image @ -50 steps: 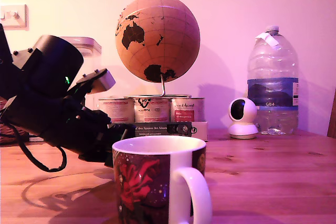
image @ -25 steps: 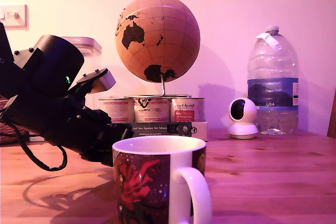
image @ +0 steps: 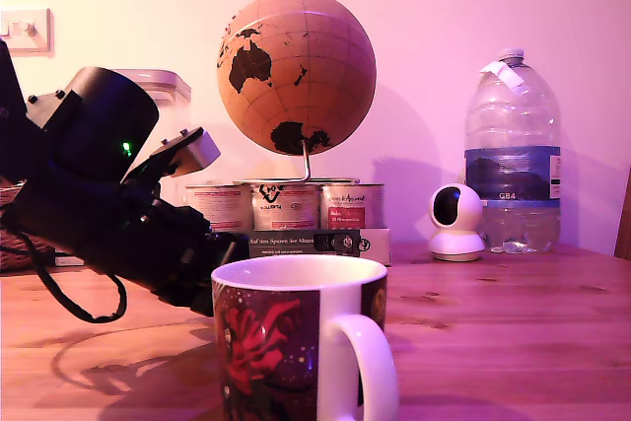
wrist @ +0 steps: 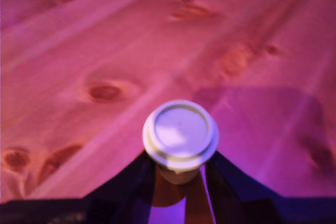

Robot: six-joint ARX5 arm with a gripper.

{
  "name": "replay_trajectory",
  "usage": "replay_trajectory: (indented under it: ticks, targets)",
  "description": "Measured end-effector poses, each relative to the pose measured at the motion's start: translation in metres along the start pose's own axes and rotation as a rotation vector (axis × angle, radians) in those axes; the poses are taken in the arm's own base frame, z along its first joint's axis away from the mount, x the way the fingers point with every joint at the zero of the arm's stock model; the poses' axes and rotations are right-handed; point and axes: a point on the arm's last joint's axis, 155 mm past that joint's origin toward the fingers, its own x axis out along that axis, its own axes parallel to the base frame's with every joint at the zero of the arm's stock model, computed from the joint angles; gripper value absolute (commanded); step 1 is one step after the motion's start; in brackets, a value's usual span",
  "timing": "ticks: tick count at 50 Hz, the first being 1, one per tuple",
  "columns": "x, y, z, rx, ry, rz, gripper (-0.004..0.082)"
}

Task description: Pick up the coffee capsules from the table one by one and drop them inside the nearest coffee cup

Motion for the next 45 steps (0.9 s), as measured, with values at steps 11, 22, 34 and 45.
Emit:
replay_trajectory:
  ticks: [11,22,34,45]
  targets:
    - [-0.025,-0.009,0.028,0.081,-0.021,-0.01,0.016]
    - [-0.049,-0.029,0.047,0.107,-0.035,-0.079,0.016]
    - [-0.078,-0.045,0.058,0.129,-0.027,-0.112,0.016]
    - [-0.101,-0.056,0.057,0.125,0.003,-0.13,0.016]
